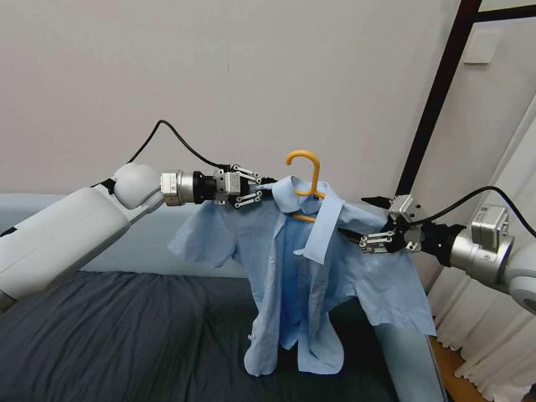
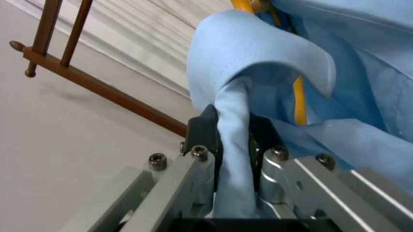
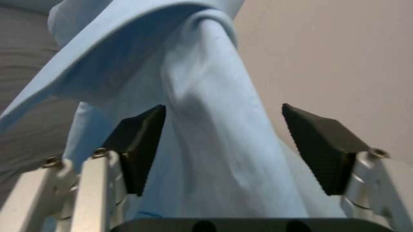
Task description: Pick up the clothes from the sofa and hang them on the clothes hanger.
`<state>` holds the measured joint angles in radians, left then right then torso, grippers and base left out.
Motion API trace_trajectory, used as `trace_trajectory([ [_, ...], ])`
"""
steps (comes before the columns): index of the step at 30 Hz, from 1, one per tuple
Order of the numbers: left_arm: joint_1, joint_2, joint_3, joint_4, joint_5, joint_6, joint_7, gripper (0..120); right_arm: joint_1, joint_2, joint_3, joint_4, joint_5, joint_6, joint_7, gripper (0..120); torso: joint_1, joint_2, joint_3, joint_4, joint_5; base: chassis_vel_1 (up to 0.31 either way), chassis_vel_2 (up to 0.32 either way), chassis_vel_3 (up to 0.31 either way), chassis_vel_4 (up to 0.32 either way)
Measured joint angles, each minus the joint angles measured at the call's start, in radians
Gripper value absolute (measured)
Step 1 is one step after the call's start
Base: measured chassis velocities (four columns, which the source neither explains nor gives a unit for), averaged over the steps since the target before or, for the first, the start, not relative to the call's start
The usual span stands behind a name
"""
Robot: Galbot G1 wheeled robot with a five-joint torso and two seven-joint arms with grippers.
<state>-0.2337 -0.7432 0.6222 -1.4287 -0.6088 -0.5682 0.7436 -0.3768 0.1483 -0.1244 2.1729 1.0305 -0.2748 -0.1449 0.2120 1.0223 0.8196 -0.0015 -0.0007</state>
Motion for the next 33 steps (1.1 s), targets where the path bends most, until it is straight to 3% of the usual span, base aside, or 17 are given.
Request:
trace_trajectory([
  [6,0.017,-0.012,-0.013,0.005,0.011,-0.009,0.0,7,0.0,0.003,-0.005,-0.009,0.008,-0.002,-0.014,51,0.0,0.0,0.0,0.0003,0.0,0.0,0.0,0.0,0.0],
  [8,0.017,-0.012,-0.013,0.005,0.011,-0.009,0.0,7,0.0,0.003,-0.005,-0.009,0.008,-0.002,-0.014,51,0.0,0.0,0.0,0.0003,0.0,0.0,0.0,0.0,0.0],
  [9,0.027,-0.013,-0.018,0.005,0.016,-0.012,0.0,7,-0.001,0.003,-0.006,-0.014,0.013,-0.002,-0.021,41,0.0,0.0,0.0,0.0002,0.0,0.0,0.0,0.0,0.0],
  [12,0.032,-0.013,-0.021,0.004,0.016,-0.013,0.0,7,-0.001,0.003,-0.006,-0.014,0.014,-0.002,-0.025,34,0.0,0.0,0.0,0.0002,-0.0001,0.0,0.0,0.0,0.0],
  [14,0.037,-0.012,-0.022,0.003,0.016,-0.014,-0.001,7,-0.001,0.002,-0.006,-0.014,0.015,-0.001,-0.027,23,0.0,0.0,0.0,0.0002,-0.0001,0.0,0.0,0.0,0.0],
  [16,0.038,-0.011,-0.022,0.003,0.016,-0.014,-0.001,7,-0.001,0.002,-0.006,-0.014,0.016,-0.001,-0.027,22,0.0,0.0,0.0,0.0002,-0.0001,0.0,0.0,0.0,0.0],
  [19,0.039,-0.011,-0.023,0.003,0.016,-0.015,-0.001,7,-0.001,0.002,-0.006,-0.011,0.018,-0.001,-0.028,7,0.0,0.0,0.0,0.0002,-0.0001,0.0,0.0,0.0,0.0],
  [29,0.038,-0.006,-0.019,-0.001,0.016,-0.017,-0.034,7,-0.005,0.007,-0.006,0.003,0.009,0.002,-0.034,5,0.0,0.0,0.0,0.0001,-0.0001,0.0,0.0,0.0,0.0],
  [33,0.048,0.002,-0.015,-0.013,0.027,-0.014,-0.072,22,-0.006,0.014,-0.006,0.002,0.025,0.002,-0.016,5,0.0,0.0,0.0,0.0002,-0.0001,0.0,0.0,0.0,0.0],
])
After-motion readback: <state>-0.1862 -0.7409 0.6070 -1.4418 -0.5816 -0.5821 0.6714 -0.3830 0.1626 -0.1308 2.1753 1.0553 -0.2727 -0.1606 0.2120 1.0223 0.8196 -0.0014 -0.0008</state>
